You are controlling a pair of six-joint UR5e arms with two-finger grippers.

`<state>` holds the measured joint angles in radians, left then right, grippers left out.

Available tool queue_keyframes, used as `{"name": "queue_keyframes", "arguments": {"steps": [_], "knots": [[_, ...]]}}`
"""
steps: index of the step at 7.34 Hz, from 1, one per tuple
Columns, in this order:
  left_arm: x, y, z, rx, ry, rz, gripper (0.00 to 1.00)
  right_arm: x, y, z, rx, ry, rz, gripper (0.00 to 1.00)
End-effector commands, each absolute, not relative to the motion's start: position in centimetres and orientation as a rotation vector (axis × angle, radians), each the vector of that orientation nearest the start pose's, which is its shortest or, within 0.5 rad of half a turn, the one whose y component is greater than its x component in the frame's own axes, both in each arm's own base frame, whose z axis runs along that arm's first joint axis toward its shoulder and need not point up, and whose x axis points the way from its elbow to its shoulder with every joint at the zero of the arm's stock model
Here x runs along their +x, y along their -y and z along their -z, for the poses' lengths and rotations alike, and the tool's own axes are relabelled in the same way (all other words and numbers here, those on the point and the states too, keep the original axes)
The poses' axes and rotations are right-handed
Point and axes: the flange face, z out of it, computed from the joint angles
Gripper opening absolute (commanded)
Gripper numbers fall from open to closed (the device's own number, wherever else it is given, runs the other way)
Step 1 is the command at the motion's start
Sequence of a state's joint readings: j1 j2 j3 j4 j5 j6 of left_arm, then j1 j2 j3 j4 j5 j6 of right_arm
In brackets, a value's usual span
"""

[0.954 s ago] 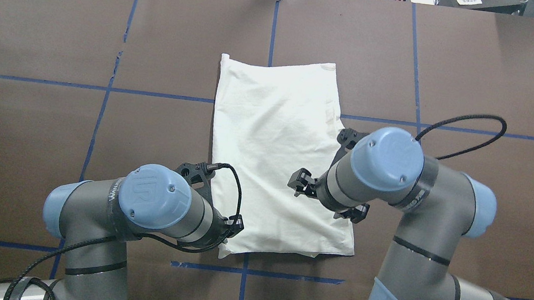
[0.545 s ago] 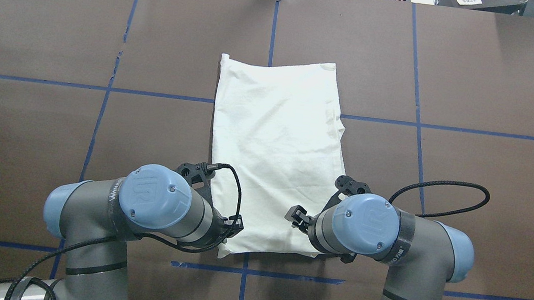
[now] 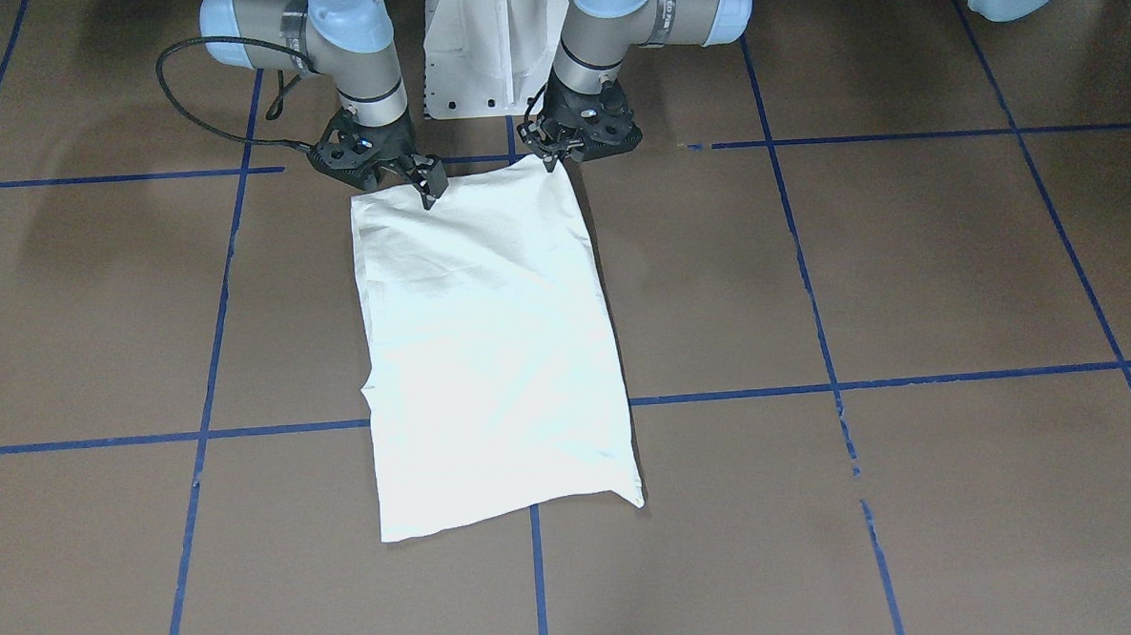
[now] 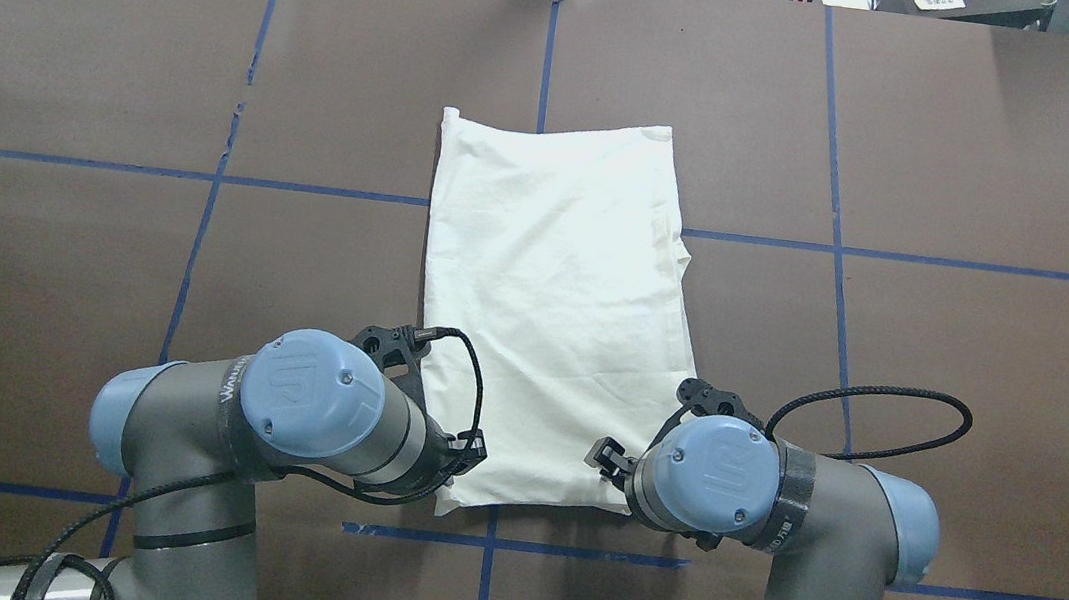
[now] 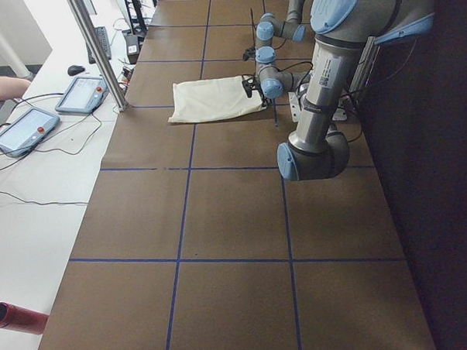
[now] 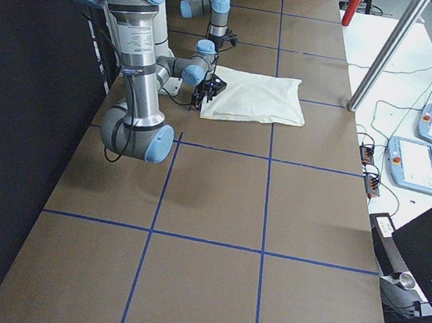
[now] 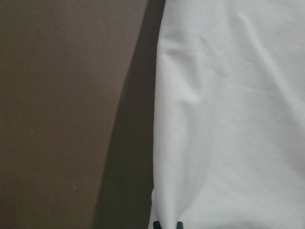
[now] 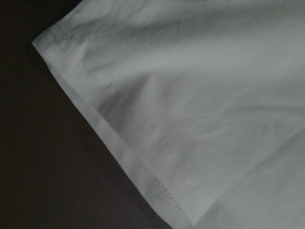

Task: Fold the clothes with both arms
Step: 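Grasp the bundle's near corners with the left and right grippers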

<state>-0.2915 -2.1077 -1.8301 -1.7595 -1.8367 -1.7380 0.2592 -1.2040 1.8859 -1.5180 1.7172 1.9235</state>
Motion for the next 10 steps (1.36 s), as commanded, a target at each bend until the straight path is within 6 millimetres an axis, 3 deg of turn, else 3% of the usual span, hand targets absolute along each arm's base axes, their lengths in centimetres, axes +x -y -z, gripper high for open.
{"name": "queue_keyframes", "arguments": {"steps": [1, 2, 3, 4, 10], "knots": [[57.0, 28.3, -21.8, -0.181, -0.995, 0.289, 0.00, -54.9, 26.7, -31.7, -0.176, 0.733, -0.527, 0.64], [57.0, 28.3, -21.8, -0.180, -0.995, 0.290, 0.00, -54.9, 26.6, -31.7, -0.177, 0.733, -0.525, 0.27], [57.1, 28.3, -21.9, -0.180, -0.992, 0.291, 0.00, -54.9, 26.6, -31.6, -0.178, 0.736, -0.522, 0.05], [57.1, 28.3, -21.9, -0.180, -0.992, 0.291, 0.00, -54.9, 26.6, -31.4, -0.177, 0.739, -0.519, 0.00], [57.0, 28.3, -21.8, -0.179, -0.995, 0.291, 0.00, -54.0, 28.3, -29.4, -0.166, 0.787, -0.534, 0.00]]}}
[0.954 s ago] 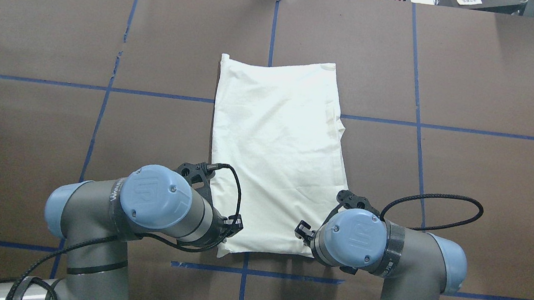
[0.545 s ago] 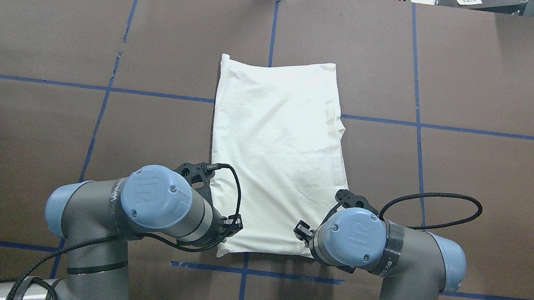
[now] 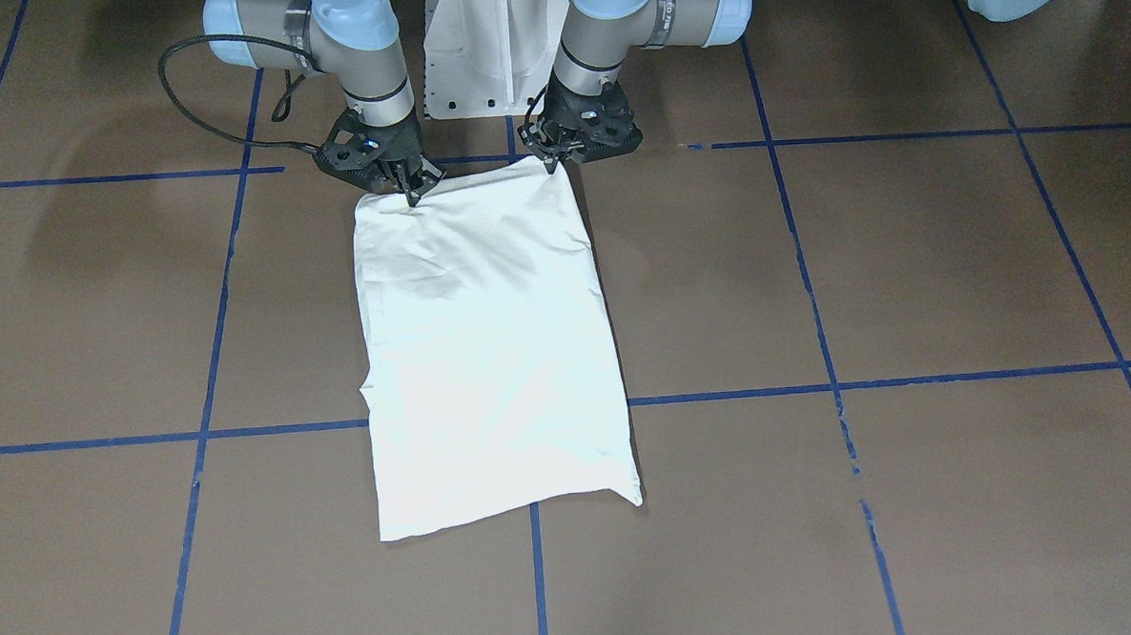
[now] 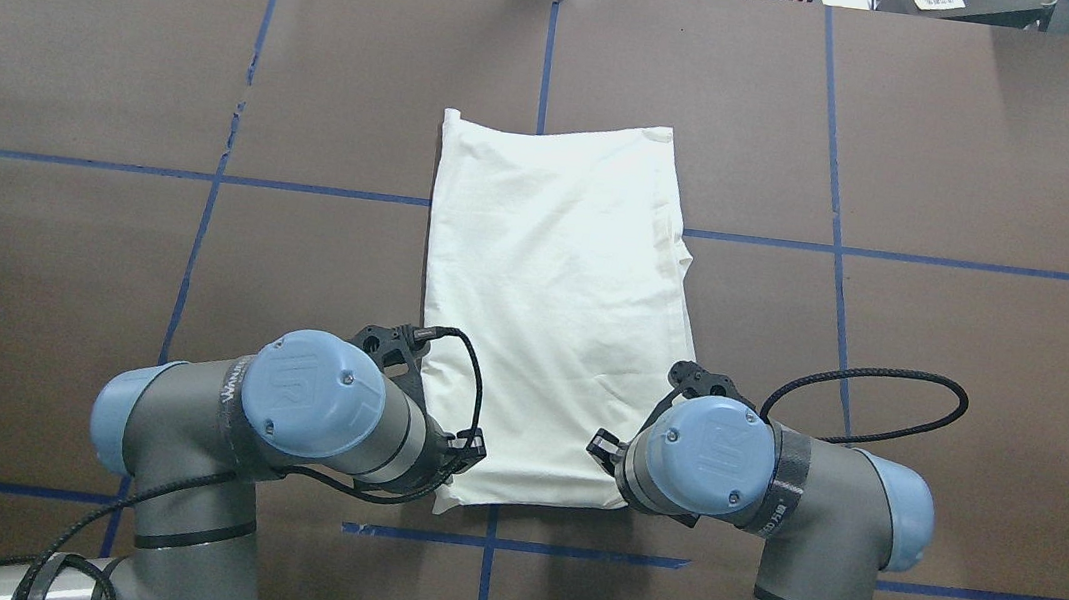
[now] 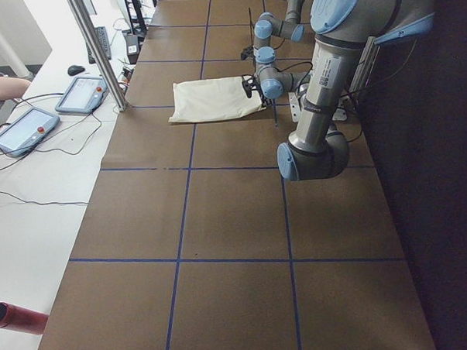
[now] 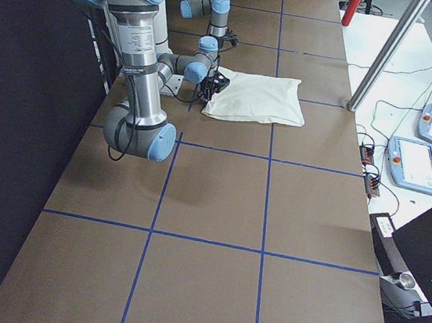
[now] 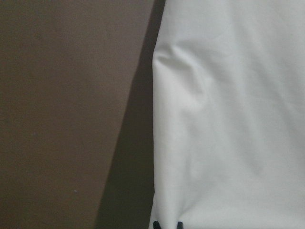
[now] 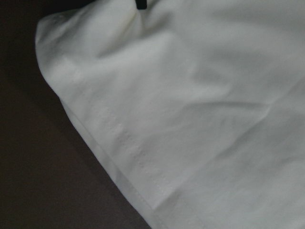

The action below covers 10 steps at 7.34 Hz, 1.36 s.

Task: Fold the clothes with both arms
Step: 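Grasp the bundle's near corners with the left and right grippers, then lift the near edge with both grippers and fold it onto the far edge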

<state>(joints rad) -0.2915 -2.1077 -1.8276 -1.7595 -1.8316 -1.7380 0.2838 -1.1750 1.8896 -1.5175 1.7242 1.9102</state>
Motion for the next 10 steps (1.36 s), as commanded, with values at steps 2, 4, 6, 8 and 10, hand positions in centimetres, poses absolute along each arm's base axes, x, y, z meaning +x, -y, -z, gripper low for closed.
{"name": "queue_keyframes", "arguments": {"steps": [2, 4, 6, 8, 10], "knots": [[56.0, 28.0, -22.3, -0.185, -0.991, 0.289, 0.00, -53.6, 27.9, -28.8, -0.185, 0.807, -0.521, 0.00], [52.3, 25.4, -21.7, -0.188, -1.034, 0.259, 0.00, -52.4, 24.2, -25.6, -0.223, 0.876, -0.453, 0.00], [51.5, 21.8, -21.3, -0.217, -1.033, 0.208, 0.00, -51.9, 21.4, -23.5, -0.254, 0.920, -0.406, 0.00], [51.5, 21.6, -20.2, -0.223, -1.054, 0.198, 0.00, -51.9, 22.4, -23.0, -0.231, 0.947, -0.411, 0.00], [48.7, 28.3, -18.0, -0.143, -1.112, 0.291, 0.00, -48.2, 32.1, -23.8, -0.183, 1.005, -0.500, 0.00]]}}
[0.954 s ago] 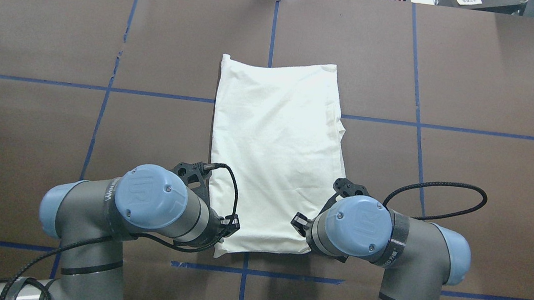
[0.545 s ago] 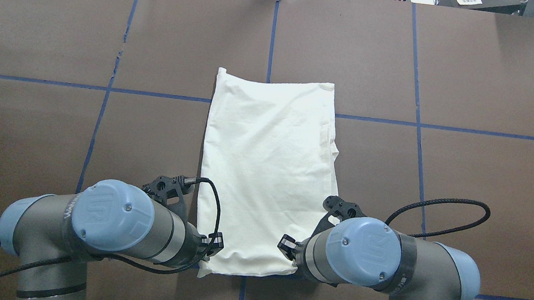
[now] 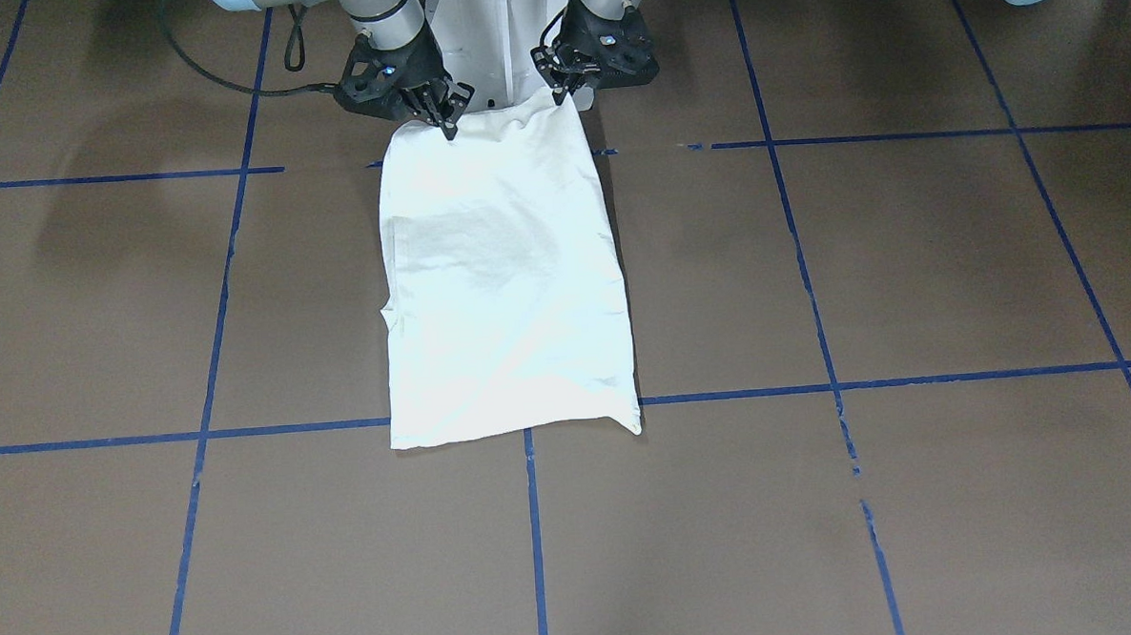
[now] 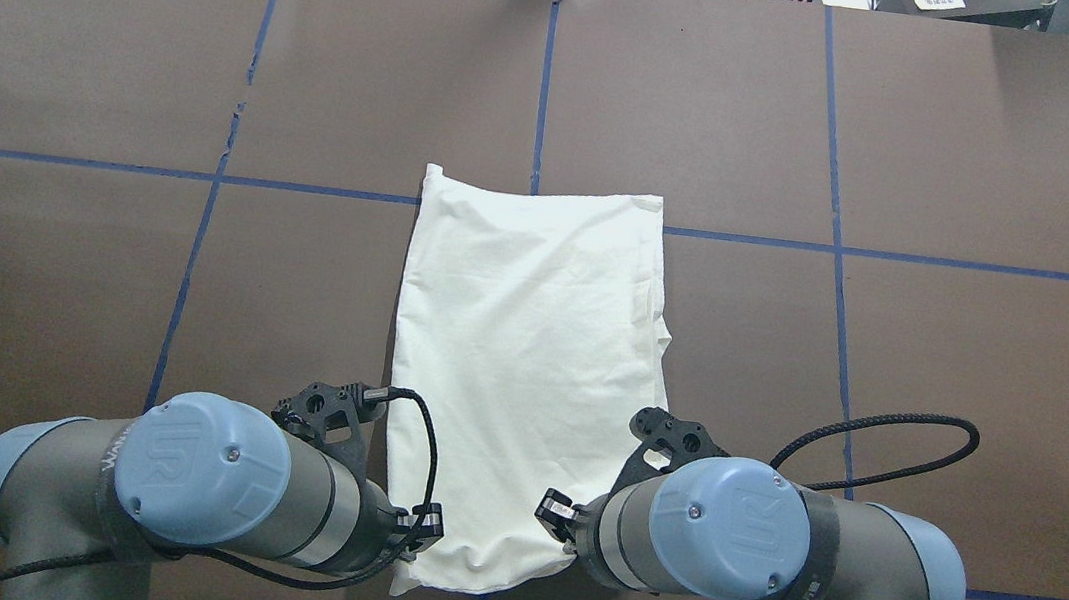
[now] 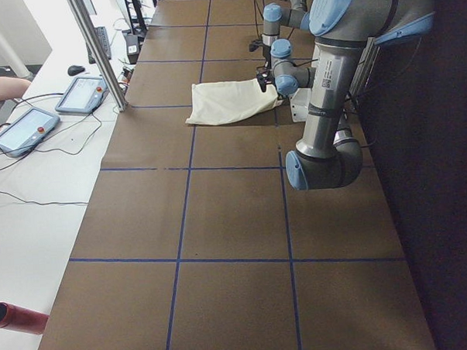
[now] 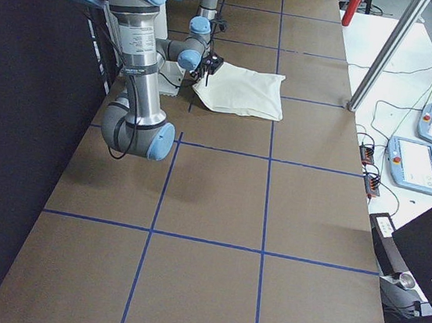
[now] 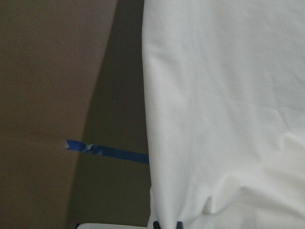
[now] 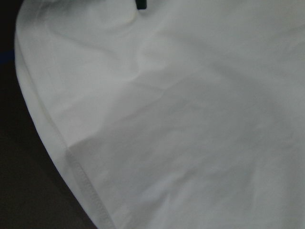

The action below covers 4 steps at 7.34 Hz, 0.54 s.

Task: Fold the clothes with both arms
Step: 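Lift the near edge with both grippers and fold it onto the far edge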

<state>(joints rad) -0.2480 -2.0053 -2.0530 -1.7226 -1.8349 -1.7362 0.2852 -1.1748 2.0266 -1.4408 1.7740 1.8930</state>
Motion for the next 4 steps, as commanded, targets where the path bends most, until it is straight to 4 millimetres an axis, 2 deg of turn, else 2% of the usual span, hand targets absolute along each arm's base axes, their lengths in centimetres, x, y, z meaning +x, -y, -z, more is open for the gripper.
{"name": "queue_keyframes", "arguments": {"steps": [1, 2, 3, 4], "knots": [[47.4, 32.9, -17.3, -0.068, -1.123, 0.298, 0.00, -45.8, 37.1, -24.0, -0.194, 1.008, -0.483, 0.00], [48.2, 37.9, -17.1, -0.039, -1.100, 0.332, 0.00, -45.5, 41.7, -23.2, -0.210, 1.009, -0.493, 0.00], [50.6, 42.9, -17.2, -0.008, -1.093, 0.367, 0.00, -46.9, 45.6, -22.8, -0.209, 0.987, -0.521, 0.00], [52.1, 46.4, -19.6, 0.023, -1.092, 0.375, 0.00, -49.6, 49.1, -23.1, -0.210, 0.945, -0.533, 0.00]]}}
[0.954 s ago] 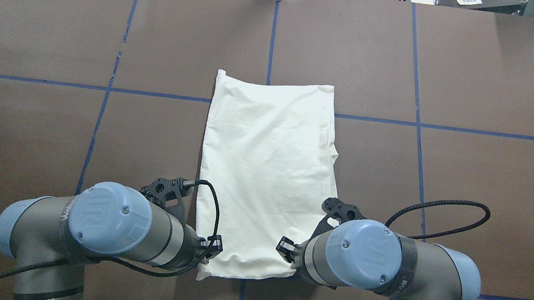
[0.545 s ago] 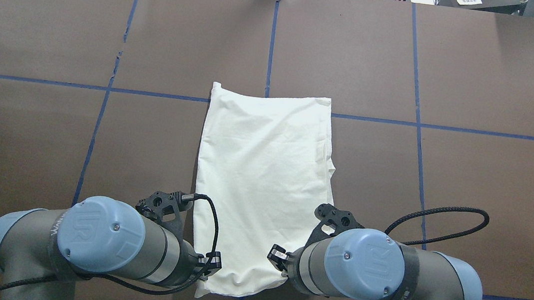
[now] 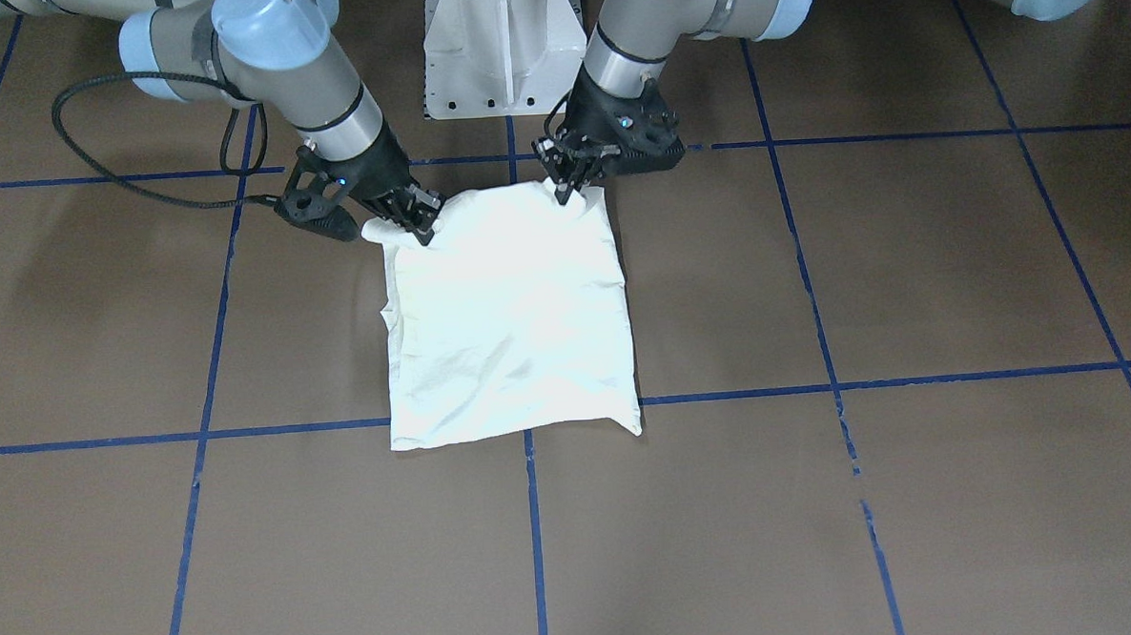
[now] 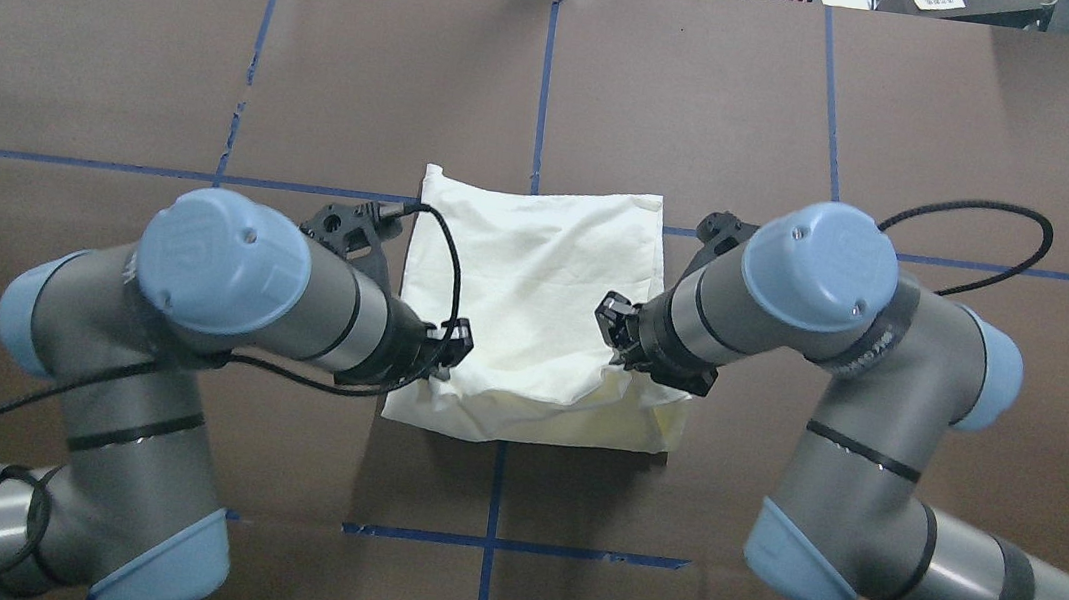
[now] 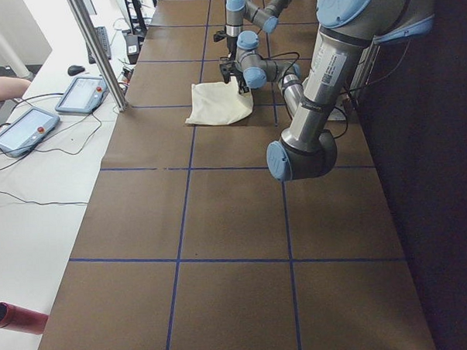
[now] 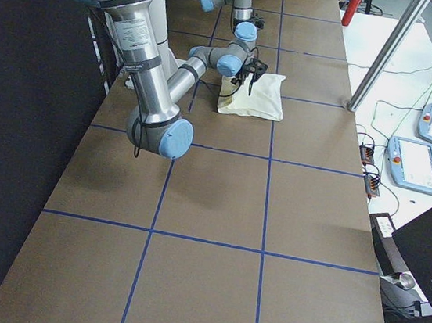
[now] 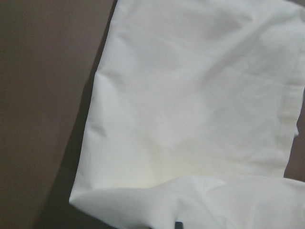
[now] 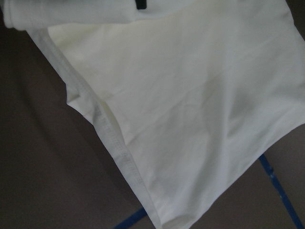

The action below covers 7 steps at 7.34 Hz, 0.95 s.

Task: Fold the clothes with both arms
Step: 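Lift the near edge with both grippers and fold it onto the far edge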

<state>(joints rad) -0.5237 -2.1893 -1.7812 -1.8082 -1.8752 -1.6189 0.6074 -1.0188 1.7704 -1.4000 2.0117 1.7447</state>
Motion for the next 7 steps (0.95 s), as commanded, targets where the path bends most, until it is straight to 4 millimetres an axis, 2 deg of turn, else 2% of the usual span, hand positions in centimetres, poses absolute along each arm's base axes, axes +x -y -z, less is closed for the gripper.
{"name": "queue_keyframes", "arguments": {"steps": [1, 2, 3, 4, 5, 6, 7], "knots": [[52.1, 49.2, -21.8, 0.059, -1.086, 0.373, 0.00, -51.7, 53.4, -23.6, -0.203, 0.932, -0.562, 0.00], [50.7, 51.9, -23.1, 0.103, -1.061, 0.366, 0.00, -52.5, 57.5, -24.4, -0.205, 0.932, -0.593, 0.00], [50.7, 54.0, -23.9, 0.120, -1.043, 0.371, 0.00, -53.1, 58.9, -25.1, -0.221, 0.916, -0.597, 0.00], [51.7, 55.3, -24.5, 0.128, -1.055, 0.379, 0.05, -53.4, 59.3, -25.5, -0.224, 0.905, -0.602, 0.01], [52.4, 56.1, -25.3, 0.145, -1.061, 0.372, 0.99, -53.0, 59.8, -25.8, -0.218, 0.905, -0.606, 0.99], [52.6, 57.8, -24.6, 0.155, -1.059, 0.382, 1.00, -51.1, 61.4, -26.0, -0.219, 0.910, -0.624, 1.00], [51.5, 59.5, -24.6, 0.174, -1.049, 0.383, 1.00, -49.5, 62.9, -26.7, -0.228, 0.913, -0.592, 1.00]]}}
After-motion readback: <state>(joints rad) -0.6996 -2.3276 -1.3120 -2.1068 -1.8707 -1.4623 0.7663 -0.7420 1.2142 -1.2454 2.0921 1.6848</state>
